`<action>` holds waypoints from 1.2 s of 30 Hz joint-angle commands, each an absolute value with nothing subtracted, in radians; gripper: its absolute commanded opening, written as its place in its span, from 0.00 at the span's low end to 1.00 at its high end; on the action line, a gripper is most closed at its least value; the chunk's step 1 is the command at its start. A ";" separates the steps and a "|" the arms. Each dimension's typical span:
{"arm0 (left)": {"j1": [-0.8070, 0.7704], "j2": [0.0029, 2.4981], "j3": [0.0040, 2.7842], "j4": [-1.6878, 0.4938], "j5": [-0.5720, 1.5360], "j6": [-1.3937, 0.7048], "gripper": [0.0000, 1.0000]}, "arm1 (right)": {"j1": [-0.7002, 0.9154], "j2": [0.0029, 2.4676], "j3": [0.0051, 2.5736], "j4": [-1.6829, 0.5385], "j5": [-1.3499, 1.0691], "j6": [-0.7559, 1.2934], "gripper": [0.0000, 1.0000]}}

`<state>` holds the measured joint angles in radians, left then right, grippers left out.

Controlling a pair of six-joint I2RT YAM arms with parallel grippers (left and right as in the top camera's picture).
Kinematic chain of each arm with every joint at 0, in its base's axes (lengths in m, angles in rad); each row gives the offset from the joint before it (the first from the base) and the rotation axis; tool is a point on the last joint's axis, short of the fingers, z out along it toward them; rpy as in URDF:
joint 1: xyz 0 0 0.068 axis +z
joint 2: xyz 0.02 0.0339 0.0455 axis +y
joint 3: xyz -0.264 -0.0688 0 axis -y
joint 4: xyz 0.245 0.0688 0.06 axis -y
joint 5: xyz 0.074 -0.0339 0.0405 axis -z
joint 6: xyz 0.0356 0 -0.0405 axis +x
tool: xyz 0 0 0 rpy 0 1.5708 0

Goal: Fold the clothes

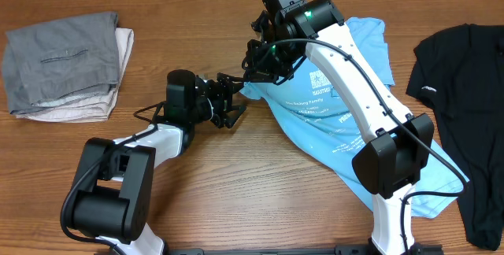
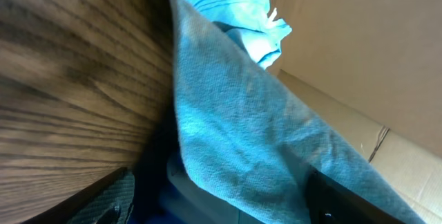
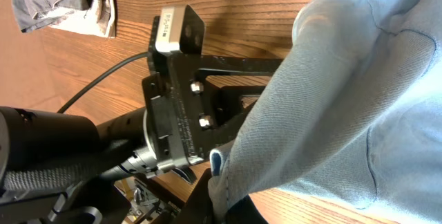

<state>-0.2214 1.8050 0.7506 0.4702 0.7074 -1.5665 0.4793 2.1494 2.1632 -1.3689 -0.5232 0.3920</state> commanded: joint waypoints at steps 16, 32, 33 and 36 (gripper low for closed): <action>-0.236 1.813 0.742 0.475 0.601 -1.743 0.95 | 0.482 2.123 2.160 -1.370 -0.532 0.393 0.05; -0.236 1.813 0.742 0.650 0.576 -1.719 1.00 | 0.482 2.123 2.160 -1.374 -0.524 0.392 0.05; -0.239 1.813 0.742 0.624 0.577 -1.710 1.00 | 0.482 2.123 2.160 -1.374 -0.524 0.392 0.05; -0.255 1.813 0.742 0.551 0.571 -1.671 1.00 | 0.482 2.123 2.160 -1.374 -0.525 0.392 0.05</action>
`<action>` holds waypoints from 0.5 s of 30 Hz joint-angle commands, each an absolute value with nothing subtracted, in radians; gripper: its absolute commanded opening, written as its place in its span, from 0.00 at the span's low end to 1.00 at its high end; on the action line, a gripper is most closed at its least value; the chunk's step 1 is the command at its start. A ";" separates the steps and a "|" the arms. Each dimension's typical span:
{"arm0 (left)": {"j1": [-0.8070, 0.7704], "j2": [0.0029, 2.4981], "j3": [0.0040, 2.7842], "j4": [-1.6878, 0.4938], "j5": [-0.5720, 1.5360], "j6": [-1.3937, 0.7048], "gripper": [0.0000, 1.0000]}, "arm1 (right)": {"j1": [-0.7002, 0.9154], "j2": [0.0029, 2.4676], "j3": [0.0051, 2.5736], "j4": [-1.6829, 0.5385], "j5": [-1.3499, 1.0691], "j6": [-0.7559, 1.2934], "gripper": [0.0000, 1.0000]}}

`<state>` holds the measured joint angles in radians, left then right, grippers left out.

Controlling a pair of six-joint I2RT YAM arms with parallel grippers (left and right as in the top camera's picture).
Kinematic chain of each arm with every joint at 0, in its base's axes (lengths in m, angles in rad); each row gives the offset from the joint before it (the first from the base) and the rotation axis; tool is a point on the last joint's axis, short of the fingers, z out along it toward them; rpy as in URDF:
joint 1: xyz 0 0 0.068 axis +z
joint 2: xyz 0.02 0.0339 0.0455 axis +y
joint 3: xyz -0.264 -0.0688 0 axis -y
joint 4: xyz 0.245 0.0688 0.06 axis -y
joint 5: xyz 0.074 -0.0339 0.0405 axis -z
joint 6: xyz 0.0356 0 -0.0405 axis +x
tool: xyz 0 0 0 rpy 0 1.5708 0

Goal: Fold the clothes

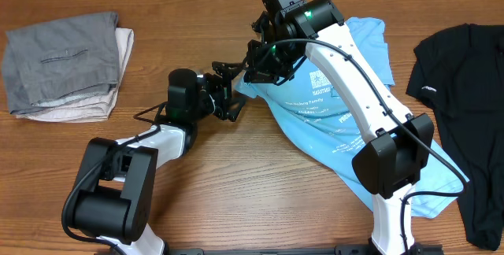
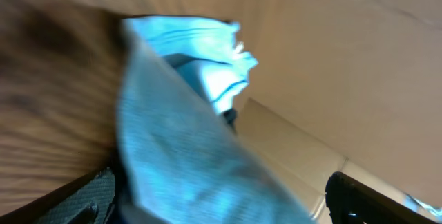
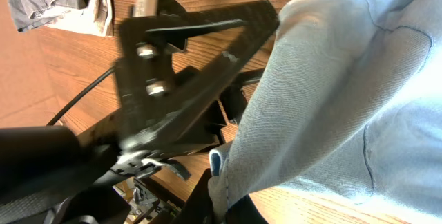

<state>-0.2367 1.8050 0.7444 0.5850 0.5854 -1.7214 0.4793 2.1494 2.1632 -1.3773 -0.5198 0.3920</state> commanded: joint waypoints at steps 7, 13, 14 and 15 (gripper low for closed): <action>-0.292 1.813 0.742 0.553 0.503 -1.657 1.00 | 0.482 2.123 2.160 -1.374 -0.525 0.393 0.05; -0.300 1.813 0.742 0.543 0.477 -1.660 1.00 | 0.482 2.123 2.160 -1.375 -0.525 0.393 0.05; -0.302 1.813 0.742 0.543 0.471 -1.660 1.00 | 0.482 2.123 2.160 -1.375 -0.525 0.393 0.05; -0.303 1.813 0.742 0.543 0.470 -1.660 1.00 | 0.482 2.123 2.160 -1.375 -0.525 0.393 0.05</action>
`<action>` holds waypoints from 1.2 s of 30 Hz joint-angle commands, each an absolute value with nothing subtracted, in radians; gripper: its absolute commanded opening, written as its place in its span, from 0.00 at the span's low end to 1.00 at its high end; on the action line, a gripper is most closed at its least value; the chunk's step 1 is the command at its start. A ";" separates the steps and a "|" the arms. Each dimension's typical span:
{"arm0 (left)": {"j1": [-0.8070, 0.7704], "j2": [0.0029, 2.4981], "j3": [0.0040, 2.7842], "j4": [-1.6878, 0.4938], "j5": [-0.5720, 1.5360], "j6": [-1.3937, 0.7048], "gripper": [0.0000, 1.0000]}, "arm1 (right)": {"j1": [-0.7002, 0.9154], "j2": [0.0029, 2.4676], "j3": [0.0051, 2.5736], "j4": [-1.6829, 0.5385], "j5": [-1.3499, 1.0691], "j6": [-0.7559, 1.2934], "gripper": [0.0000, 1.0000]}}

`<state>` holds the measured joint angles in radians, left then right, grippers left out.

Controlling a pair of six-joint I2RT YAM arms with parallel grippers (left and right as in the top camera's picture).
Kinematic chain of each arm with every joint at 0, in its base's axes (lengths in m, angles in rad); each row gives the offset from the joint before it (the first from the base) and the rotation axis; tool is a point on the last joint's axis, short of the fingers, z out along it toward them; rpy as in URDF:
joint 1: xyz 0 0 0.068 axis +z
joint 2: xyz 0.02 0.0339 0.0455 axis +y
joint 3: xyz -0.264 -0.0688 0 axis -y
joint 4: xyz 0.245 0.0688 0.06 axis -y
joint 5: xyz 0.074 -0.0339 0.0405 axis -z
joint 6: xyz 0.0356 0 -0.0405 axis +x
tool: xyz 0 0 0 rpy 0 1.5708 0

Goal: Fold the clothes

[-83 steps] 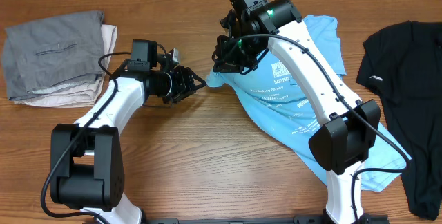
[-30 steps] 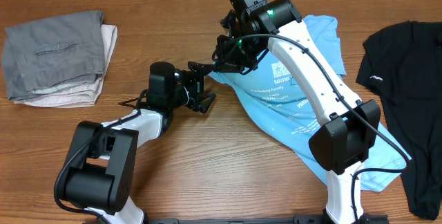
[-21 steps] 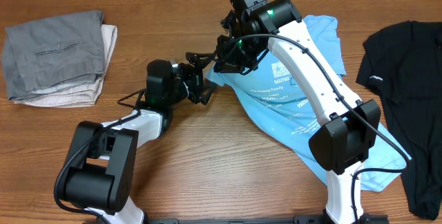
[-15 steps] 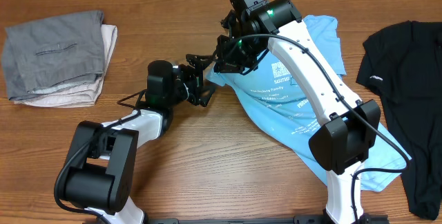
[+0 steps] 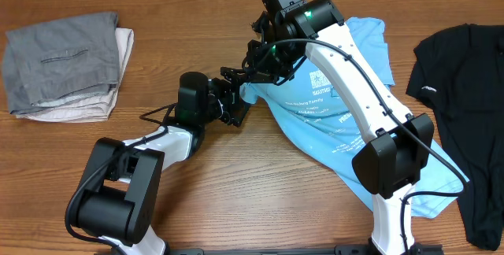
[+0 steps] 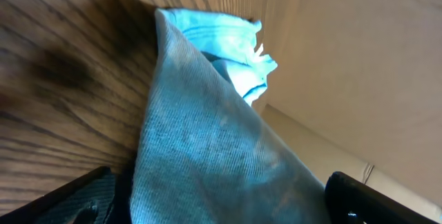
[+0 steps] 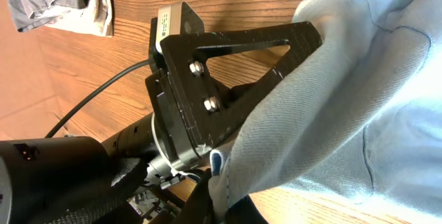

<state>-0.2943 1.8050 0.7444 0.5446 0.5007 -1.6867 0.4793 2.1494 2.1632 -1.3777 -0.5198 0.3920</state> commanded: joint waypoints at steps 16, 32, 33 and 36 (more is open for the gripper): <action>-0.255 1.813 0.742 0.565 0.530 -1.588 0.59 | 0.483 2.123 2.160 -1.393 -0.525 0.393 0.06; -0.045 1.813 0.742 0.520 0.779 -1.260 0.18 | 0.487 2.123 2.160 -1.389 -0.525 0.393 0.09; -0.045 1.813 0.742 0.520 0.779 -1.251 0.18 | 0.488 2.123 2.160 -1.389 -0.525 0.393 0.09; -0.045 1.813 0.742 0.520 0.780 -1.248 0.18 | 0.494 2.123 2.160 -1.385 -0.524 0.393 0.09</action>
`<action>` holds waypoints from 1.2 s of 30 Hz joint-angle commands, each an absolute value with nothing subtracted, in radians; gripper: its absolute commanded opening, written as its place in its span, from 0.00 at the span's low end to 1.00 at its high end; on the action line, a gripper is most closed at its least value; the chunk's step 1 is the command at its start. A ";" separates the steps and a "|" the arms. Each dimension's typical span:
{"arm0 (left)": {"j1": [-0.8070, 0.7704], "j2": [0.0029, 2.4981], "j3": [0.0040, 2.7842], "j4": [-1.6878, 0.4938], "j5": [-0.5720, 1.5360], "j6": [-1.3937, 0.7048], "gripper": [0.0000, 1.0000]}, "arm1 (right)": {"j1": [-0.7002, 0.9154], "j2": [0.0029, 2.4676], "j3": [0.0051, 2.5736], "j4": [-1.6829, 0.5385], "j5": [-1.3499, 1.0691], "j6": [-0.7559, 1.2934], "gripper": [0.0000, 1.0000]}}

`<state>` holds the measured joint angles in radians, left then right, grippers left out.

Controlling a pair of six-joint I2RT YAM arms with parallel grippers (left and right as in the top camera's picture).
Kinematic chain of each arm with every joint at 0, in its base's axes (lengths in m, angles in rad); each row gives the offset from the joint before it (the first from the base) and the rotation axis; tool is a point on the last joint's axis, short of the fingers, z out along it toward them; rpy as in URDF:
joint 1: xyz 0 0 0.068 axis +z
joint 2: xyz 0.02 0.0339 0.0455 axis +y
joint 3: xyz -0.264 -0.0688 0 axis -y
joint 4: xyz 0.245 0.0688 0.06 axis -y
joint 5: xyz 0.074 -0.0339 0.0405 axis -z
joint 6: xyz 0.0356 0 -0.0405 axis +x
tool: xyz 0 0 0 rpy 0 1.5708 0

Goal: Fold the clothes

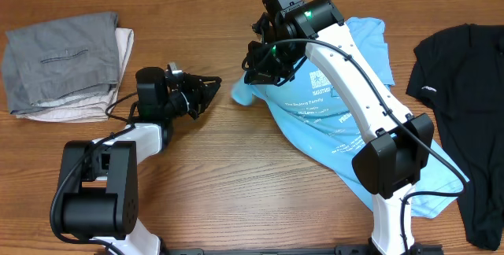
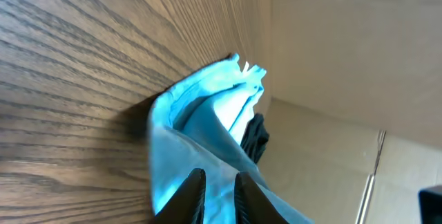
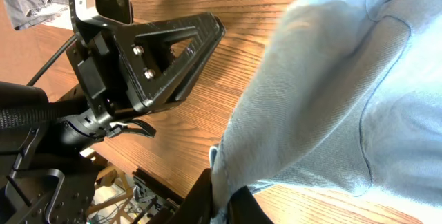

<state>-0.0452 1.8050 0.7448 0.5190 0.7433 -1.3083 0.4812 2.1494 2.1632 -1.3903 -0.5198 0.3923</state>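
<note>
A light blue T-shirt (image 1: 339,105) with white print lies spread on the wooden table (image 1: 260,200). My right gripper (image 1: 260,60) is shut on its left edge and holds that fold raised; in the right wrist view the fingers (image 3: 222,200) pinch the cloth (image 3: 331,79). My left gripper (image 1: 209,86) hovers to the left of the shirt, apart from it. Its fingers (image 2: 195,189) stand nearly together with nothing between them, and the shirt's bunched end (image 2: 207,113) shows beyond them.
A folded pile of grey and beige clothes (image 1: 67,66) sits at the far left. A black shirt (image 1: 465,105) lies at the right edge. The left arm's wrist (image 3: 138,58) is close under the raised fold.
My left gripper has moved left, away from the shirt's raised edge, and its fingers, wide open before, now stand together. The right gripper still holds the same fold.
My left gripper stood open just left of the raised shirt edge, then closer, then with its open fingers at the cloth. Now it is back to the left, shut and empty. The right gripper has held the fold up throughout.
</note>
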 commanded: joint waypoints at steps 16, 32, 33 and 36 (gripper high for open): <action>-0.133 1.813 0.741 0.263 0.767 -1.315 0.99 | 0.502 2.123 2.160 -1.366 -0.525 0.394 0.09; -0.212 1.813 0.741 0.513 0.637 -1.564 0.80 | 0.502 2.123 2.160 -1.374 -0.510 0.395 0.09; -0.204 1.813 0.741 0.532 0.650 -1.564 0.82 | 0.502 2.123 2.160 -1.375 -0.510 0.395 0.10; -0.184 1.813 0.741 0.533 0.682 -1.563 0.92 | 0.502 2.123 2.160 -1.374 -0.510 0.394 0.10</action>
